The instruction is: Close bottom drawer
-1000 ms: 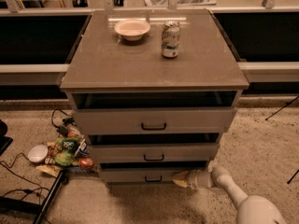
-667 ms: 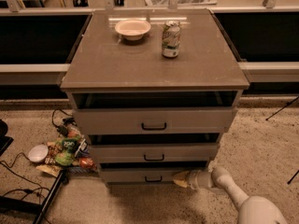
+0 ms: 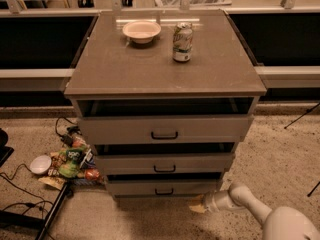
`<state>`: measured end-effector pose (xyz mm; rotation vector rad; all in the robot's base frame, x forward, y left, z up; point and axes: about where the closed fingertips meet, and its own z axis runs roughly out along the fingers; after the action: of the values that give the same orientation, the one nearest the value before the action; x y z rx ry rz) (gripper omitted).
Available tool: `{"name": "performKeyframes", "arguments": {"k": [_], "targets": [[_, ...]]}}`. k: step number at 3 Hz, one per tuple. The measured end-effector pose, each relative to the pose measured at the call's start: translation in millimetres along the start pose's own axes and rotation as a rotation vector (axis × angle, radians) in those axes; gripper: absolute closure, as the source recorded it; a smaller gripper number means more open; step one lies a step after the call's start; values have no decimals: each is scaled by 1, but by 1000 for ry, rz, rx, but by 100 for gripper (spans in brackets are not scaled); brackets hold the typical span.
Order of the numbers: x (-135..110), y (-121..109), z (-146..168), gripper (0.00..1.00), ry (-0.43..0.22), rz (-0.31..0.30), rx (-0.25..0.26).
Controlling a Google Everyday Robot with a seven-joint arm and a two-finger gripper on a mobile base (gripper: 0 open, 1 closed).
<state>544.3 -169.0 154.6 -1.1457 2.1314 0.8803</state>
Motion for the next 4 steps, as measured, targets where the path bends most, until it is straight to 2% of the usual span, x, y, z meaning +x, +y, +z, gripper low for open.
{"name": "performKeyframes", "arguments": {"k": [1, 2, 3, 4], "targets": [[26, 30, -50, 100, 113, 21, -22], [33, 40, -124, 100, 231, 33, 71], [16, 42, -188, 100, 343, 14, 207], [-24, 47, -229, 100, 440, -51, 325]]}}
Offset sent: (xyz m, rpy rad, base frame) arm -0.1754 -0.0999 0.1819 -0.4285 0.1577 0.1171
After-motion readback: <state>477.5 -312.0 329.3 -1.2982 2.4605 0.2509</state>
